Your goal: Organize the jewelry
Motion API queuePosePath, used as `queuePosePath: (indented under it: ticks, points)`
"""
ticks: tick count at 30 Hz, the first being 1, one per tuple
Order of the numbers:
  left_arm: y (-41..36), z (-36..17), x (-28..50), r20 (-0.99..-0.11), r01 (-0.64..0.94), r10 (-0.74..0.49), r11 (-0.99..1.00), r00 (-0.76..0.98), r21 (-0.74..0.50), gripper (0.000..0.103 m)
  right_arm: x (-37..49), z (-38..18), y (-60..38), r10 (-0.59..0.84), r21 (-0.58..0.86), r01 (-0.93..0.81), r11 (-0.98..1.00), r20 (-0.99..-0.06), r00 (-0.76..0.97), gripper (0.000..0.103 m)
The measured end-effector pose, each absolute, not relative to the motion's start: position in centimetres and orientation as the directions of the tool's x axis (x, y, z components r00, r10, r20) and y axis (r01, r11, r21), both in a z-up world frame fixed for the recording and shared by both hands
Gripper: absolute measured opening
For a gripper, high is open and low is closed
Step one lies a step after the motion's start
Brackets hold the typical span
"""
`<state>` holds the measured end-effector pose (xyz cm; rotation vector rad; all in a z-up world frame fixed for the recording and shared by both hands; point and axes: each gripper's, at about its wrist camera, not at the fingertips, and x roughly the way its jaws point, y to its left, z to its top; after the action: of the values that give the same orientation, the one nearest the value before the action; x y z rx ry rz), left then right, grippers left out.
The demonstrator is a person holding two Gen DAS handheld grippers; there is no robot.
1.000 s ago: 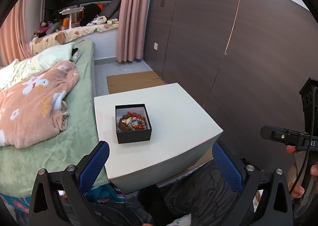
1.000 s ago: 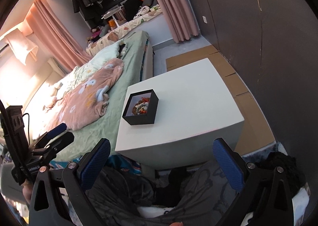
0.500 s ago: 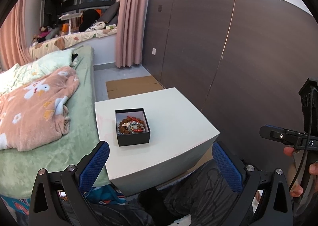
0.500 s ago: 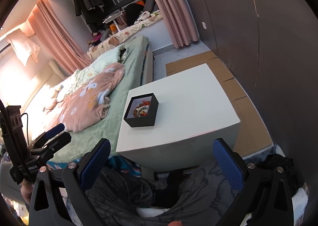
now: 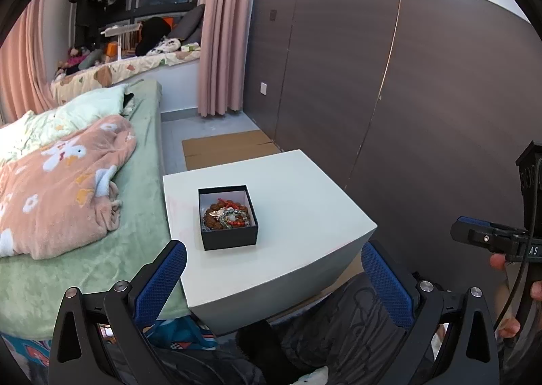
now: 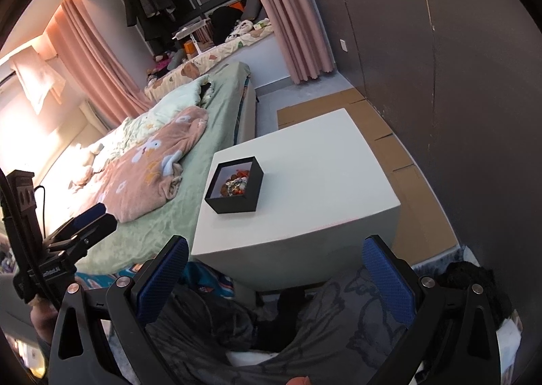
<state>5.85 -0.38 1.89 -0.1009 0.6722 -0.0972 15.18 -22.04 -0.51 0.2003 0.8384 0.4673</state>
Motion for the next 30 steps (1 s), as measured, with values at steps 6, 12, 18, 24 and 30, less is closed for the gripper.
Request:
queuePosePath:
  ticks: [6,12,18,24,30]
  points:
    - [-0.38,1.86,5.88,-0.61,0.047,-0.116,0.991,0.784,-0.128,0.103,15.17,-0.56,-22.13,0.476,0.352,-0.32,0.88,-0.663,0.578,0.103]
    - [-0.35,1.84,5.99,-0.609,0.045,-0.114,0.991,0.785,-0.128,0.103,14.97,-0.56,-22.04,0.477,0.357,-0.316,0.879,-0.66,0.58,0.103]
    - [-0.48,1.87,5.99,-0.608,0.045,-0.111,0.991,0.786,-0.123,0.103,14.74,-0.46,-21.93,0.48,0.354,-0.323,0.877,-0.657,0.582,0.103]
    - [-0.43,2.0,5.71,-0.602,0.046,-0.108,0.992,0.791,-0.117,0.103,14.57,-0.33,-21.85,0.479,0.355,-0.322,0.878,-0.656,0.583,0.103]
    - [-0.36,2.0,5.48,-0.602,0.046,-0.111,0.991,0.791,-0.122,0.103,14.45,-0.11,-21.86,0.479,0.355,-0.322,0.878,-0.653,0.586,0.103]
